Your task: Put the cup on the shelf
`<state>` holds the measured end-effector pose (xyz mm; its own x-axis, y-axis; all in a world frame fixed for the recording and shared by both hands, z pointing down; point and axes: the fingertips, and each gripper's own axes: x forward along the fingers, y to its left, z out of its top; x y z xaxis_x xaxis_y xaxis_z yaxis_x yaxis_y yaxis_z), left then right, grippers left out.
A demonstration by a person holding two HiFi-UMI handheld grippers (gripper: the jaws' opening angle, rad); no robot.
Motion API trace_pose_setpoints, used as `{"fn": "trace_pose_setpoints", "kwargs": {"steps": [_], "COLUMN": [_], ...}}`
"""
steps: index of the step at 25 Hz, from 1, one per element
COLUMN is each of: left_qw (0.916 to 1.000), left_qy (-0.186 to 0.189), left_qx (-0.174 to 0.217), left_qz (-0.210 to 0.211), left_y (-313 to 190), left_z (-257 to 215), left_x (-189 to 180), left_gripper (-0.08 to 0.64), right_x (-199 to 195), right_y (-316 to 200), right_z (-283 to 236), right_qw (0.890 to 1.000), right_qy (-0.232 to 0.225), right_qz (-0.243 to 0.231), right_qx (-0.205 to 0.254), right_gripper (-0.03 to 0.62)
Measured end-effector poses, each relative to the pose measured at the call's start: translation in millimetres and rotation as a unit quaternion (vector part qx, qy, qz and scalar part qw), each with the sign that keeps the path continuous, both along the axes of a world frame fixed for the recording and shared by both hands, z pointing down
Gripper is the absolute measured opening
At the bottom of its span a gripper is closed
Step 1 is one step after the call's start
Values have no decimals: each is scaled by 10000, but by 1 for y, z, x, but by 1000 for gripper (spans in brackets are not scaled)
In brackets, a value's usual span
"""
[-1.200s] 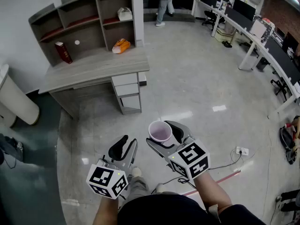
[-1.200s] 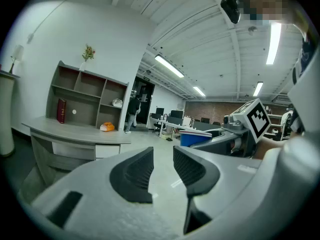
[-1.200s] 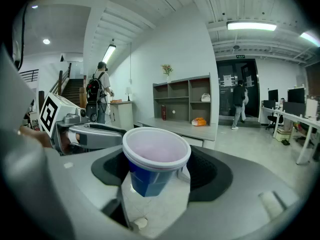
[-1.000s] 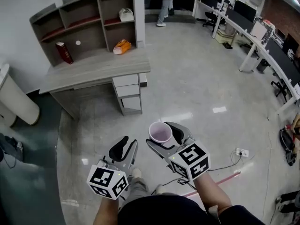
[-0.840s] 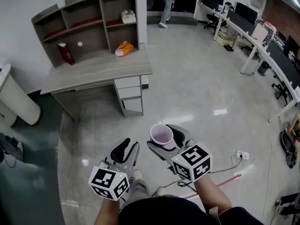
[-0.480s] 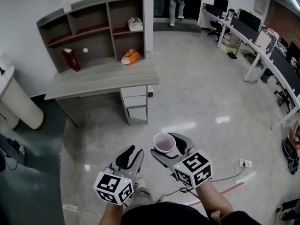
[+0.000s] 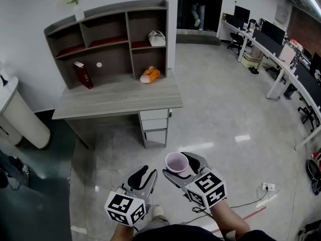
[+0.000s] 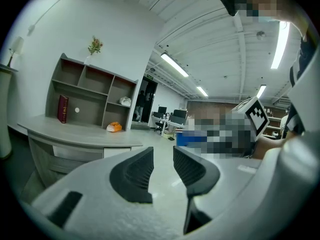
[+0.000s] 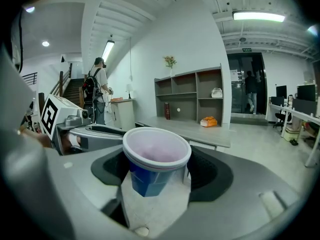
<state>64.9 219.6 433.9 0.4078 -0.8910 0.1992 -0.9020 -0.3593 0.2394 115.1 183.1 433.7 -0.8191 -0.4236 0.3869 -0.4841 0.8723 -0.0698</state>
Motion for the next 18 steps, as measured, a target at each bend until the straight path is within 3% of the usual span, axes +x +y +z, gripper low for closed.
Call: {"fn": "trace_pose_setpoints", "kwargs": {"steps": [9,18], "left_qw": [9998,9992], "left_qy": [39,47], "left_qx": [-114,-265], "left_qz": [134,310], "left_y": [-27,-47], "left_z": [5,13], "left_x": [-52,-70], "left_gripper": [110,99], "right_x": [-53,-78], "right_y": [-31,-55], "right_z": [1,-2], "right_qw": [9999,9998], "right_qy": [83,130], "right_qz": [90,128], "right_qx": [-23,-4], "right_gripper": [348,348]}}
